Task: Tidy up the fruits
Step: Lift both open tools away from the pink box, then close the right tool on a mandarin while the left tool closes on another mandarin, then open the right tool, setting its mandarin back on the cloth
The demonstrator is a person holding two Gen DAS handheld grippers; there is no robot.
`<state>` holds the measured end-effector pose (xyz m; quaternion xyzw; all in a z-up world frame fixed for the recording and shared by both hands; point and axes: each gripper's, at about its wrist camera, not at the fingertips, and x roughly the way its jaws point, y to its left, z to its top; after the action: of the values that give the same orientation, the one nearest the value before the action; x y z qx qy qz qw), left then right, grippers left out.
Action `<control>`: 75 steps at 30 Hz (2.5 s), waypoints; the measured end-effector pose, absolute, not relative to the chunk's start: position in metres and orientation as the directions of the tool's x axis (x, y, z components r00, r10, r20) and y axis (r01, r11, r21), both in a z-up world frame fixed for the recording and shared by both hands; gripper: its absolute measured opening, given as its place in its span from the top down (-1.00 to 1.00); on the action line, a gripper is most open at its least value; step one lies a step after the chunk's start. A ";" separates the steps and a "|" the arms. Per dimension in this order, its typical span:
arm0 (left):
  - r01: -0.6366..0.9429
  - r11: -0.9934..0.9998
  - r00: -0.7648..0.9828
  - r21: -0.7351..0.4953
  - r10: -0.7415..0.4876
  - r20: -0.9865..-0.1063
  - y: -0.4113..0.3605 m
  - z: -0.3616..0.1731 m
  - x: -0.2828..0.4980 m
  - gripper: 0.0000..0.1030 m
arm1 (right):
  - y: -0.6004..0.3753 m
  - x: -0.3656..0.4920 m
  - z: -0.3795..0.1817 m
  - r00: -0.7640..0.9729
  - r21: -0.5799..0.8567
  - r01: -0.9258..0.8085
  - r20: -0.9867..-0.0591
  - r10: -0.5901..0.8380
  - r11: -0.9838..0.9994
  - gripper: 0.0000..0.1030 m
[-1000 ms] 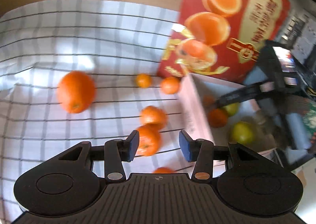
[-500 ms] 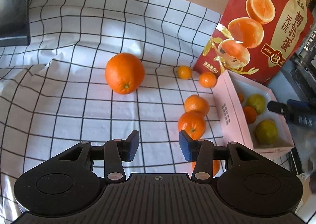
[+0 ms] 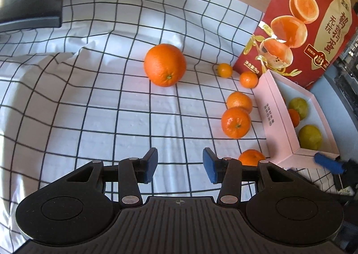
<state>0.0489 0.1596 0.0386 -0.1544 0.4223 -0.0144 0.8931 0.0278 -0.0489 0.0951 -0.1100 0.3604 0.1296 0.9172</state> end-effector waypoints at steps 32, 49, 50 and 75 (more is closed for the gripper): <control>0.243 0.953 0.669 -0.183 -0.301 -0.679 0.085 0.074 0.131 0.05 | -0.024 0.011 0.050 0.618 -0.091 -0.392 -0.763 0.189 0.915 0.16; 0.274 0.960 0.568 0.060 -0.111 -0.816 0.035 0.022 0.285 0.09 | -0.095 -0.008 0.065 0.641 -0.072 -0.192 -0.764 0.070 0.979 0.16; 0.276 0.959 0.567 0.063 -0.110 -0.816 0.034 0.021 0.288 0.09 | -0.098 -0.008 0.064 0.638 -0.073 -0.180 -0.768 0.060 0.981 0.16; 0.248 0.967 0.643 -0.062 -0.213 -0.736 0.080 0.056 0.193 0.24 | -0.109 -0.007 0.059 0.620 -0.045 -0.156 -0.782 0.062 0.987 0.16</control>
<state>0.1929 0.0800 0.0557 0.0222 0.4028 -0.1272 0.9061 -0.0074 -0.1089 0.0590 -0.0545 0.4317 0.0609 0.8983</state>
